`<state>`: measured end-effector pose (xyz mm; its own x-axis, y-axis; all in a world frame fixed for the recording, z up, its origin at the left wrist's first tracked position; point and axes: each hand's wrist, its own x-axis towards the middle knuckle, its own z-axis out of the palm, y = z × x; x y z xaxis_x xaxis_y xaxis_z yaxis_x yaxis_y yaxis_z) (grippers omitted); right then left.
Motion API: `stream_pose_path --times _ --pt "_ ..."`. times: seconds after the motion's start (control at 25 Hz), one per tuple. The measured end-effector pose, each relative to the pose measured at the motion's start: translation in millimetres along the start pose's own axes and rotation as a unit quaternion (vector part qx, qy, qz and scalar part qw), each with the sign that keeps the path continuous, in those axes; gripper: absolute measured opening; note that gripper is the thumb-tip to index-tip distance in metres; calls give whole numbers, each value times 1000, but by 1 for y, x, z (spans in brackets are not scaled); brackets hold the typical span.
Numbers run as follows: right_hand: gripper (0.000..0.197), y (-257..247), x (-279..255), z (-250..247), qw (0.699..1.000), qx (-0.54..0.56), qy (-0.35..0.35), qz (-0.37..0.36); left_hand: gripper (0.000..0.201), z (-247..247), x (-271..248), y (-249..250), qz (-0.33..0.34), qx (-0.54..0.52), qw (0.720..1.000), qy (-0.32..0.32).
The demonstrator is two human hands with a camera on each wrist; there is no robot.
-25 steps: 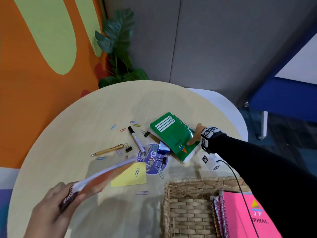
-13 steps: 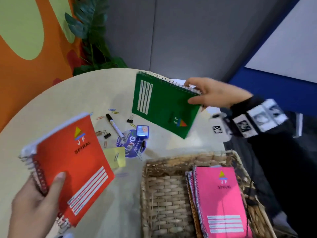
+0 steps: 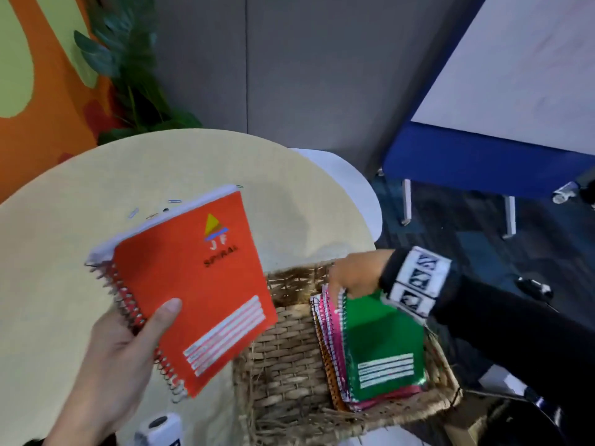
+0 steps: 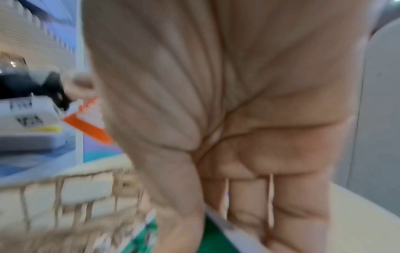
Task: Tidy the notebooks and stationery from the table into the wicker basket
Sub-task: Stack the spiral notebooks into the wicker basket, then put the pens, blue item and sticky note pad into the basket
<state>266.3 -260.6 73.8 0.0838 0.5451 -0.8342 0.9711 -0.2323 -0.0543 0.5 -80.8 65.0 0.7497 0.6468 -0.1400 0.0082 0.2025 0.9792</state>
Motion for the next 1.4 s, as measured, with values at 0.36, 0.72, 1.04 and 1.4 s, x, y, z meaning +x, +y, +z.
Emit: stream_pose_path --times 0.36,0.72,1.04,1.4 --pt "83 -12 -35 49 828 514 147 -167 44 64 -20 -9 -84 -16 984 -156" --pt "32 -9 -69 147 582 745 324 -37 47 45 11 -24 3 374 915 -151" --pt "15 37 -43 188 827 397 237 318 38 -69 76 -89 -62 581 810 48" --pt "29 8 -49 86 828 280 258 412 39 -115 138 -112 -113 643 756 43"
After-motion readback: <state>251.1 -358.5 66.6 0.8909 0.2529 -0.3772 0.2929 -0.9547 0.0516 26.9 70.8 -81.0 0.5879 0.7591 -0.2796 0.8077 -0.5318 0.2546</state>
